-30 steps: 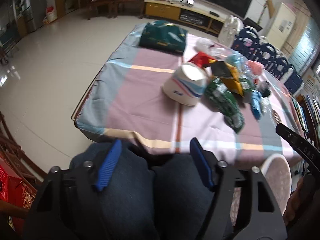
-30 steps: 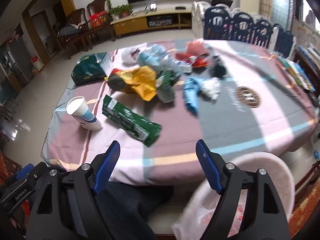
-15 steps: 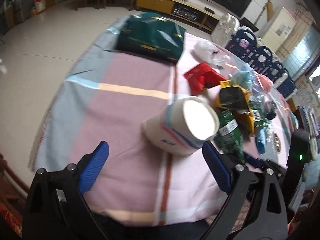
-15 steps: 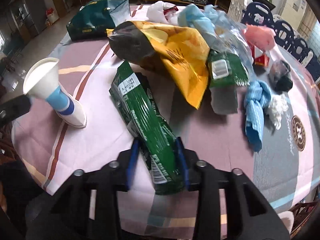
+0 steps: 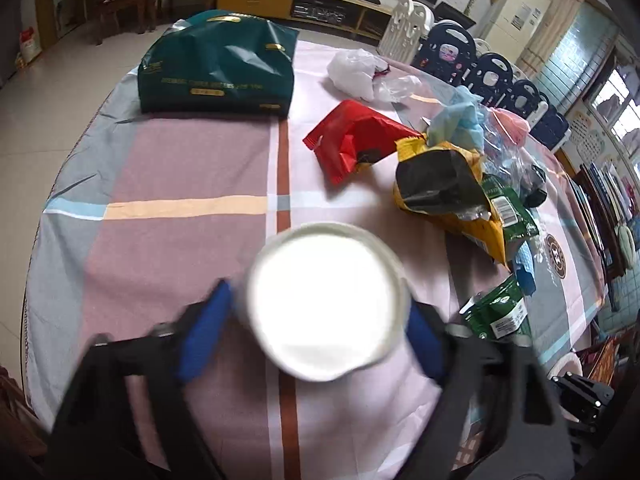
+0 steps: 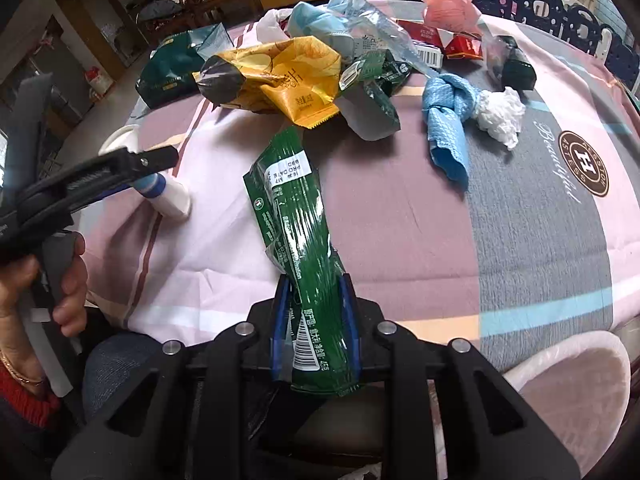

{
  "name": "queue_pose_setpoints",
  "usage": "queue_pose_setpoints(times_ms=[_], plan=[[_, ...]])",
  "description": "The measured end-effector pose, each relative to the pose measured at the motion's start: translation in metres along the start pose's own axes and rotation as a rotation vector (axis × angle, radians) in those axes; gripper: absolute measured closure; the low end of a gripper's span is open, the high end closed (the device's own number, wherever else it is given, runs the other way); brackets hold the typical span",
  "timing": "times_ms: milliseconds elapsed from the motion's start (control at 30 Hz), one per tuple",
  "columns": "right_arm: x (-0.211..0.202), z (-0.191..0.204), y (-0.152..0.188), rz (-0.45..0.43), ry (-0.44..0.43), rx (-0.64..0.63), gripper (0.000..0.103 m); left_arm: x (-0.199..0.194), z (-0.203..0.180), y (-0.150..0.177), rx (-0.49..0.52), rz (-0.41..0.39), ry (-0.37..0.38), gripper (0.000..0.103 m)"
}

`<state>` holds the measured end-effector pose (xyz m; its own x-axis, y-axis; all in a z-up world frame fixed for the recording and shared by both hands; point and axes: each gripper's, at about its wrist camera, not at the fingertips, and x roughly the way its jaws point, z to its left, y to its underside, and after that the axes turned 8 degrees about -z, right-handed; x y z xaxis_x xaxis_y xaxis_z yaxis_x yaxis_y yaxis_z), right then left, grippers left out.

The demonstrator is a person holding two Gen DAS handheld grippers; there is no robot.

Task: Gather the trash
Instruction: 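Carry the cup and green wrapper over the wastebasket with both grippers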

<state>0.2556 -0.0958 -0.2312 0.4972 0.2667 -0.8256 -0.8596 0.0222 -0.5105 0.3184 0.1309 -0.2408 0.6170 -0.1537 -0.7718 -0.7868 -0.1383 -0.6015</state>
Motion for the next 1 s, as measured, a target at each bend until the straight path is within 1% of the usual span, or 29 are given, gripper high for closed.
queue_pose_setpoints(times_ms=[67,133,200,233,300,400,467,600,700,800,933,1000], plan=[[-0.003,0.002,-0.003,-0.008,0.003,0.006,0.078,-0.003,0.006,-0.001,-0.029,-0.025,0.034,0.029],[-0.010,0.004,-0.003,-0.025,0.007,0.006,0.078,-0.009,0.015,0.000,-0.073,-0.055,0.046,0.029],[-0.021,0.006,-0.004,-0.050,0.015,0.003,0.078,-0.017,0.019,0.002,-0.091,-0.069,0.024,0.030],[-0.032,0.003,0.001,-0.062,0.019,0.001,0.078,-0.024,0.018,0.003,-0.090,-0.081,0.004,0.030],[-0.044,0.004,0.002,-0.089,0.039,-0.013,0.078,-0.046,0.012,0.008,-0.075,-0.125,-0.018,0.030],[-0.059,0.004,0.006,-0.115,0.047,-0.014,0.078,-0.084,-0.004,0.024,-0.057,-0.186,-0.051,0.030],[-0.074,0.001,0.011,-0.130,0.041,-0.010,0.078,-0.103,-0.014,0.034,-0.045,-0.201,-0.046,0.030],[-0.106,-0.006,0.017,-0.178,0.062,-0.010,0.078,-0.135,-0.036,0.048,0.028,-0.236,-0.031,0.029],[-0.138,-0.022,0.023,-0.225,0.101,0.002,0.078,-0.157,-0.048,0.051,0.048,-0.266,0.012,0.029],[-0.163,-0.043,0.037,-0.237,0.159,0.019,0.078,-0.170,-0.060,0.055,0.067,-0.278,0.045,0.029],[-0.179,-0.077,0.062,-0.208,0.238,0.058,0.078,-0.178,-0.080,0.063,0.098,-0.266,0.090,0.029],[-0.176,-0.099,0.080,-0.165,0.268,0.106,0.078,-0.179,-0.091,0.067,0.110,-0.251,0.113,0.029]])
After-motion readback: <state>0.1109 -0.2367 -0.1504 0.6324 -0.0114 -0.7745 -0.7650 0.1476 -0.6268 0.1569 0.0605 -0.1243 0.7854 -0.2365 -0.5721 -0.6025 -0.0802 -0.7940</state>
